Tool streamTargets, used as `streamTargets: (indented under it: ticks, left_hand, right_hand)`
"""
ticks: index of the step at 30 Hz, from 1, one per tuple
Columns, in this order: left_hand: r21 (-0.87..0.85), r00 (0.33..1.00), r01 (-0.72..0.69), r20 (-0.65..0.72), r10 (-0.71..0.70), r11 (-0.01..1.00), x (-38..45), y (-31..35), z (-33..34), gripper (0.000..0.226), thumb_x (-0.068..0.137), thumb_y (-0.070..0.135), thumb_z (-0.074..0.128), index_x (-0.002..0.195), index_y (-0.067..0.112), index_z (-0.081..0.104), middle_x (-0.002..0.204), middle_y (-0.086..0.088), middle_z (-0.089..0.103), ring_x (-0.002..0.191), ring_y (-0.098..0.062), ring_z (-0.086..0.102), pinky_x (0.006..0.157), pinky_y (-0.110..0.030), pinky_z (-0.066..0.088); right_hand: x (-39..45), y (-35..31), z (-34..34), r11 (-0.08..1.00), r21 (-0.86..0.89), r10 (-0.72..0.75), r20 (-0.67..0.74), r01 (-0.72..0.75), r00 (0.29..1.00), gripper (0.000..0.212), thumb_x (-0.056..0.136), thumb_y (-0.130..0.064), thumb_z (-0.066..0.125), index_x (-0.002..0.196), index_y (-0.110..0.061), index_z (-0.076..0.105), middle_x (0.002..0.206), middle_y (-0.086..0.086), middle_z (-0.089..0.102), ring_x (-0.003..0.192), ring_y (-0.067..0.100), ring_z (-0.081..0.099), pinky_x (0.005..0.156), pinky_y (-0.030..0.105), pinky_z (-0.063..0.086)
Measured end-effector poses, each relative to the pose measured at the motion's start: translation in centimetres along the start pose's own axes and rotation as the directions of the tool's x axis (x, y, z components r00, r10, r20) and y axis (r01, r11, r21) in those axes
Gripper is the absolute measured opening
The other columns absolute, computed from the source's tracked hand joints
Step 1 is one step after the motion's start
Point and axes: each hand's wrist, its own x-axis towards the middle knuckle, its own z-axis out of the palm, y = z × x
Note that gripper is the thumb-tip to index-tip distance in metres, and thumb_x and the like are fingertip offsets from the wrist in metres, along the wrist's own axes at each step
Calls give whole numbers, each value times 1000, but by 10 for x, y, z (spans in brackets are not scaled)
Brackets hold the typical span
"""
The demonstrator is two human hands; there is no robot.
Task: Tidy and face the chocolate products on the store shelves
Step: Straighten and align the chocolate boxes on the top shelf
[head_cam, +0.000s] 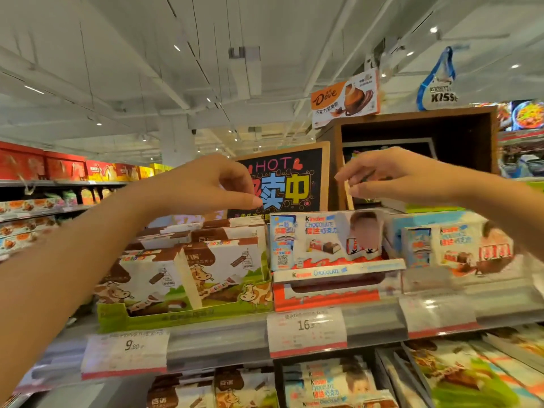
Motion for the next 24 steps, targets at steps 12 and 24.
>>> streamTargets:
  ticks: [12,24]
  left_hand:
    - [-64,999,-3,-48,0,998,102,110,83,24,76,43,69,86,21,68,88,5,67,81,-4,62,70,-19,48]
    - [6,732,659,228,-642,752,190,189,138,107,57,82,50,142,19,33,141,-10,40,117,-31,48,85,-39,43]
  right_hand:
    - [-73,114,-116,948,-101,287,-136,-302,948,19,89,-25,59,104,-19,69,106,-3,67,102,13,60,94,33,44]
    - [-64,198,-125,602,-291,788,68,-744,612,75,88,-64,41,141,-11,35,142,15,42,123,36,47,99,42,42]
